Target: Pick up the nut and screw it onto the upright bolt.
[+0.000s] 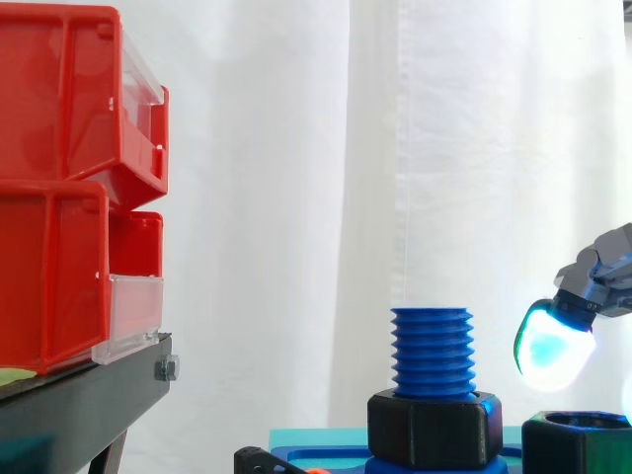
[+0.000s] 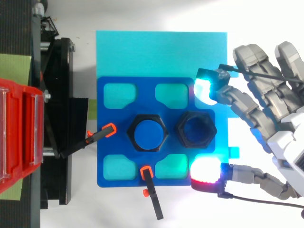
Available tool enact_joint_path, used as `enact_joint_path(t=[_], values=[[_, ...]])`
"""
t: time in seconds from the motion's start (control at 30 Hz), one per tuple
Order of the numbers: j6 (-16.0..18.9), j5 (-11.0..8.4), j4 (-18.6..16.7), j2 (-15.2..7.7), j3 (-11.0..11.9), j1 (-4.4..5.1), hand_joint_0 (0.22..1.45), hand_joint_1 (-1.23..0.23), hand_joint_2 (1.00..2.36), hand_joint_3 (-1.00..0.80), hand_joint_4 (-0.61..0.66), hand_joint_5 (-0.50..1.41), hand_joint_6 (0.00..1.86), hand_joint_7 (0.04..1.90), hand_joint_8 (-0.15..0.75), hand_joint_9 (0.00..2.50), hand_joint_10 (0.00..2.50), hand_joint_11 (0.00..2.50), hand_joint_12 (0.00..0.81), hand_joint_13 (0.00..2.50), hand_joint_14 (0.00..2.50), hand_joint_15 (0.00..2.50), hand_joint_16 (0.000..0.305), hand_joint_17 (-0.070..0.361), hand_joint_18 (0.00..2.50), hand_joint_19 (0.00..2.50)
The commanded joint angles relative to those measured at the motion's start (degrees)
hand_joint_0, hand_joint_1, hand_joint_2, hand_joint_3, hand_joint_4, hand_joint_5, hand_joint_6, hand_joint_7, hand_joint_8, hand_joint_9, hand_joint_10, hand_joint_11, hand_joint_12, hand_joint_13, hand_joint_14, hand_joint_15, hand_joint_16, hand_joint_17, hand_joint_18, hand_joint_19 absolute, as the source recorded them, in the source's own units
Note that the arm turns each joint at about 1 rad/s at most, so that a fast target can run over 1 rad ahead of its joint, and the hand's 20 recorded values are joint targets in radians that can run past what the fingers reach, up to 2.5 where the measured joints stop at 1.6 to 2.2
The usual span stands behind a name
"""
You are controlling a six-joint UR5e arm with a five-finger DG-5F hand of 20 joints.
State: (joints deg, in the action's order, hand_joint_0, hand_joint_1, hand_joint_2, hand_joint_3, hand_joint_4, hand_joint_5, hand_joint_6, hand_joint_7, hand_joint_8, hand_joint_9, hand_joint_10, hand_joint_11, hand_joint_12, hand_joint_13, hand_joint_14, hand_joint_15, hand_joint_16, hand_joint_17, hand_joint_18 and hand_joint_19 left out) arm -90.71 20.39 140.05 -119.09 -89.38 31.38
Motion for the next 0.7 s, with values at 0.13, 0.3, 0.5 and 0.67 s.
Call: enact_joint_path(t=[0.13,0.3,0.5,0.67], values=[[-0.1,1.05,0.3,0.0,0.0,0.0,0.32,-0.65,1.0,-0.5,0.2,-0.3,0.5,0.7,0.302,0.0,0.0,0.0,0.449,0.0,0.0,0.0,0.07,0.159,0.0,0.0],[-0.1,1.14,0.4,0.0,0.0,0.0,0.32,-0.65,1.0,-0.5,0.2,-0.3,0.5,0.7,0.301,0.0,0.0,0.0,0.446,0.0,0.0,0.0,0.07,0.156,0.0,0.0],[0.0,1.58,0.3,0.0,0.0,0.0,0.33,-0.64,1.0,-0.5,0.2,-0.3,0.5,0.7,0.299,0.0,0.0,0.0,0.446,0.0,0.0,0.0,0.069,0.156,0.0,0.0],[0.0,1.84,1.6,0.0,0.0,-0.35,0.33,-0.63,1.0,-0.5,0.2,-0.3,0.5,0.7,0.299,0.0,0.0,0.0,0.444,0.0,0.0,0.0,0.069,0.155,0.0,0.0]])
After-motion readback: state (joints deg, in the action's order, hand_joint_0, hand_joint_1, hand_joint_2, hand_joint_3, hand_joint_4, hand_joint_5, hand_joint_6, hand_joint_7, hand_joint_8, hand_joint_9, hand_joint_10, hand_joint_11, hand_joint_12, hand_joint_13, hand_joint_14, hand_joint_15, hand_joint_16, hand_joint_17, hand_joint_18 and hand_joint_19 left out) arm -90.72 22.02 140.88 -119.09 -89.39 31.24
